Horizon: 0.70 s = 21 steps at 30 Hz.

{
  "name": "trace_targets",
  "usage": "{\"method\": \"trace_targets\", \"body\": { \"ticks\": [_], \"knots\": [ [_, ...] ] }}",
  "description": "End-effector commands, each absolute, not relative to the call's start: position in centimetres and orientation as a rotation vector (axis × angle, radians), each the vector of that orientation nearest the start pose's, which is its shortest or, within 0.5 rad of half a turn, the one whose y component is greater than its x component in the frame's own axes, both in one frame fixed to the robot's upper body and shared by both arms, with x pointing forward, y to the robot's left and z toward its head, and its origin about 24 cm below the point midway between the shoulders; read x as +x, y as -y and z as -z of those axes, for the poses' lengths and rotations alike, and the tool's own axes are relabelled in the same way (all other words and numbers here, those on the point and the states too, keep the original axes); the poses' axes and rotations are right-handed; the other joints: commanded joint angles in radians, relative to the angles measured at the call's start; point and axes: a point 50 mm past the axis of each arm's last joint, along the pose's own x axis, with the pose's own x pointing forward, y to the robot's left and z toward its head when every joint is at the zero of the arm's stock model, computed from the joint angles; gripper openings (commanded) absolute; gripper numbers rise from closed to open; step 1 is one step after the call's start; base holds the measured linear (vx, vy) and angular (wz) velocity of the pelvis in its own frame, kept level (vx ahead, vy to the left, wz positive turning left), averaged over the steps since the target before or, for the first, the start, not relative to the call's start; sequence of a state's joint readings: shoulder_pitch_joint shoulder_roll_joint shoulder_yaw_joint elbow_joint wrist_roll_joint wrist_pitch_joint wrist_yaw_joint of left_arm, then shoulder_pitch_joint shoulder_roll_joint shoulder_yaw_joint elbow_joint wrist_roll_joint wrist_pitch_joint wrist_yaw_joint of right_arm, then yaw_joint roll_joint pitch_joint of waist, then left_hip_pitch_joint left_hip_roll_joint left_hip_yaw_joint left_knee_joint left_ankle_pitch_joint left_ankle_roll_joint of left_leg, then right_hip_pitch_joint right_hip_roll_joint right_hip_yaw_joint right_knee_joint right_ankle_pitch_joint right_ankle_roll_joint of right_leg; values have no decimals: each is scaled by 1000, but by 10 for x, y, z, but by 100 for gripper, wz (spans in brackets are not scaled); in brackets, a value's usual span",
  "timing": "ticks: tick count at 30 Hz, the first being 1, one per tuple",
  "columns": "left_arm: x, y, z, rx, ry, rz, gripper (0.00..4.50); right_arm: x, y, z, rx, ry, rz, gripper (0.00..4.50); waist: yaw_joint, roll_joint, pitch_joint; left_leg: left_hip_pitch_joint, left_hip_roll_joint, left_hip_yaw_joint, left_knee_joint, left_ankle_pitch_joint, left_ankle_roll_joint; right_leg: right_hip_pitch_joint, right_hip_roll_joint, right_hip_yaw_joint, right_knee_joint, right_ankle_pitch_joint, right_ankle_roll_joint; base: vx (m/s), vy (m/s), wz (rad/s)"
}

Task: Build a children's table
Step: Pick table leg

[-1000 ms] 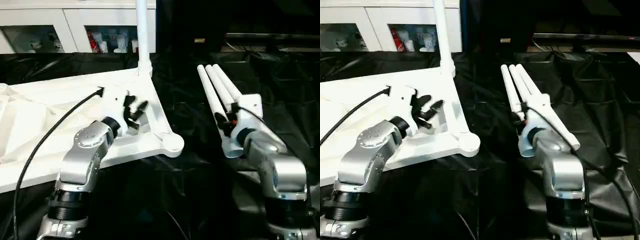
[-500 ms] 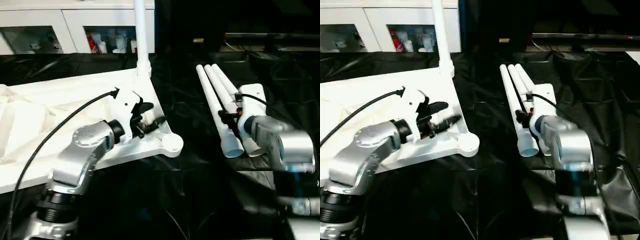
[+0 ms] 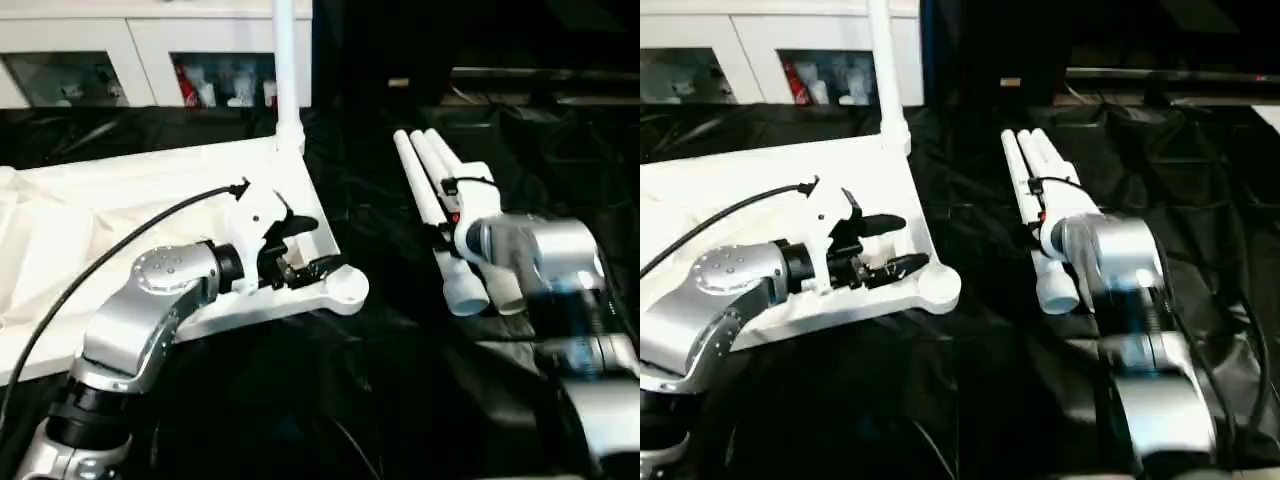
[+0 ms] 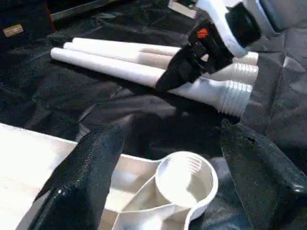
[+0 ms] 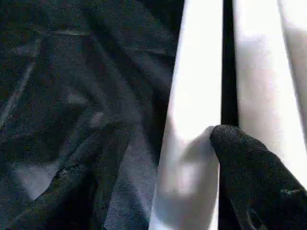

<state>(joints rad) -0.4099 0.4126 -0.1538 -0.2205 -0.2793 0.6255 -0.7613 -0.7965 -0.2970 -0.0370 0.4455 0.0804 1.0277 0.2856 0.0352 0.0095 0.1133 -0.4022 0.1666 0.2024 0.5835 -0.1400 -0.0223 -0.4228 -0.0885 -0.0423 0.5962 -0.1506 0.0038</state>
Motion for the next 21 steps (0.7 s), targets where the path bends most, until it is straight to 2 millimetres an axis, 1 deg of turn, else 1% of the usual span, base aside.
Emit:
{"method": "trace_targets", "body": {
  "ticks": [1, 3, 4, 9, 12, 13, 17, 21],
  "knots": [
    [285, -119, -141, 224, -146, 1016, 377, 366, 176, -111, -87, -678, -189, 325, 2, -6, -82, 39, 45, -27, -64, -316, -51, 36, -42, 36, -72, -359, -162, 0, 0, 0],
    [285, -119, -142, 228, -148, 1014, 377, 369, 175, -115, -86, -670, -190, 325, 1, -5, -82, 38, 44, -27, -64, -315, -51, 37, -41, 36, -70, -352, -163, 0, 0, 0],
    [285, -120, -142, 228, -149, 1014, 377, 370, 175, -115, -86, -670, -189, 325, 1, -7, -82, 37, 44, -26, -64, -315, -50, 37, -40, 36, -70, -347, -163, 0, 0, 0],
    [285, -120, -141, 235, -152, 1013, 377, 374, 176, -117, -87, -659, -184, 325, 1, -7, -83, 37, 44, -26, -63, -306, -46, 38, -42, 36, -69, -336, -169, 0, 0, 0],
    [285, -120, -141, 232, -154, 1012, 377, 377, 177, -122, -76, -634, -184, 325, 1, -6, -84, 36, 45, -25, -63, -296, -43, 39, -41, 36, -66, -317, -176, 0, 0, 0],
    [285, -120, -141, 230, -158, 1014, 377, 377, 177, -123, -81, -635, -183, 325, 1, -8, -84, 36, 44, -25, -63, -293, -41, 39, -40, 36, -66, -308, -180, 0, 0, 0],
    [284, -120, -141, 225, -163, 1020, 377, 378, 181, -123, -79, -638, -172, 325, 1, -7, -85, 35, 44, -24, -61, -279, -35, 41, -40, 36, -64, -291, -186, 0, 0, 0],
    [283, -120, -140, 221, -173, 1037, 377, 378, 186, -120, -75, -665, -156, 325, 2, -7, -85, 35, 43, -23, -60, -278, -34, 42, -40, 35, -65, -302, -186, 0, 0, 0]
  ]
}}
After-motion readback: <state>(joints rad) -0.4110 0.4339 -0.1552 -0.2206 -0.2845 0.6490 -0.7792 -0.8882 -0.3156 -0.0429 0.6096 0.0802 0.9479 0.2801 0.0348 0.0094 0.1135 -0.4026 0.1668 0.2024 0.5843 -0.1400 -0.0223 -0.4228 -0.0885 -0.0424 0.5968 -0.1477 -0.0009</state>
